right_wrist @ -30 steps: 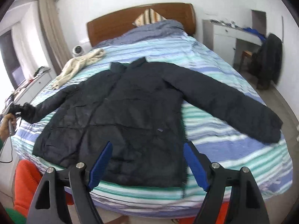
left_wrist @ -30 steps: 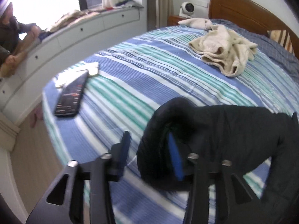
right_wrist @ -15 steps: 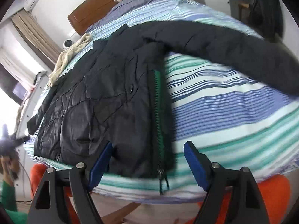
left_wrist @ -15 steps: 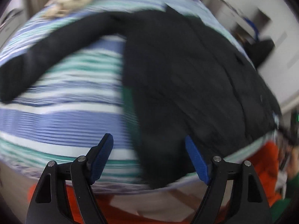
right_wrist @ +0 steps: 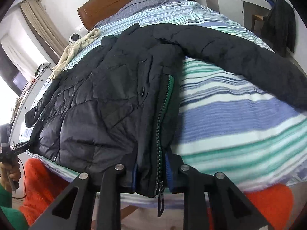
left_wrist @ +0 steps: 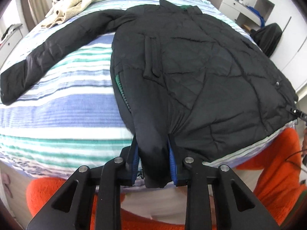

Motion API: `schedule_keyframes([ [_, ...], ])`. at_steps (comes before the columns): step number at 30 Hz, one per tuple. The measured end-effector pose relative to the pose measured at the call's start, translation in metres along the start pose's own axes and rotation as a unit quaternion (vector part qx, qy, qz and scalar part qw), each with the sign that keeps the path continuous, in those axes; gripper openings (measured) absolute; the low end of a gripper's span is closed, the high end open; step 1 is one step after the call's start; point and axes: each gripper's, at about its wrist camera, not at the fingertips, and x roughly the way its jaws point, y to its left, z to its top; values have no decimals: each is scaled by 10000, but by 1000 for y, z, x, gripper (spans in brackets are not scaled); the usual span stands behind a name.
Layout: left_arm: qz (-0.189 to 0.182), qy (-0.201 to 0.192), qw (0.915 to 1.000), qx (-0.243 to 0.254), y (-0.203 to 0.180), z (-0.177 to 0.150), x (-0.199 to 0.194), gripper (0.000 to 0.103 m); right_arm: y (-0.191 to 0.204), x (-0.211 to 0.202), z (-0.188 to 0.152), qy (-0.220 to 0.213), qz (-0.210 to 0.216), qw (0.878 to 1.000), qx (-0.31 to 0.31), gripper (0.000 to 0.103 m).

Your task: Fold large clothes

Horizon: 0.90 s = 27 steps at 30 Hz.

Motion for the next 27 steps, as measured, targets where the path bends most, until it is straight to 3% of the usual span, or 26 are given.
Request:
schedule_keyframes([
  [2,133,-37,9999,0,-2,1,5,34,0,6,0,-28,-75,10000,-39,23],
  [4,245,-59,9997,-11,-6,1,2,42,-2,10,3,-33,-143,9999,22,32],
  [5,311,-96,9995,11,-9,3,-2,50,-2,10,5,-37,-181,9998,41,35],
  [7,413,-189,9990,31,-10,4,-11,70,-1,5,7,-115,-222,9997,23,51],
  [9,577,-433,9974,16,-12,5,-27,85,-3,-7,7,-322,-297,9990,15,57],
  [13,729,-809,9941,-8,-14,13,-57,93,-9,-27,8,-683,-638,9954,223,65],
  [16,829,-1193,9893,-143,-14,19,-76,102,-7,-35,8,-843,-1031,9909,169,65],
  [19,737,-1725,9817,-322,-18,28,-94,103,-9,-35,12,-772,-1075,9910,222,64],
  [22,646,-2351,9690,-406,-27,38,-107,103,-18,-42,13,-923,-1029,9892,486,65],
  [24,913,-2585,9613,-280,-36,42,-109,103,-27,-54,15,-1126,-1119,9855,607,65],
  [25,1073,-2619,9588,-245,-39,44,-109,103,-31,-60,16,-1212,-1140,9839,652,64],
  [27,1093,-2414,9641,-163,-44,50,-101,103,-44,-76,17,-1510,-1198,9777,837,64],
])
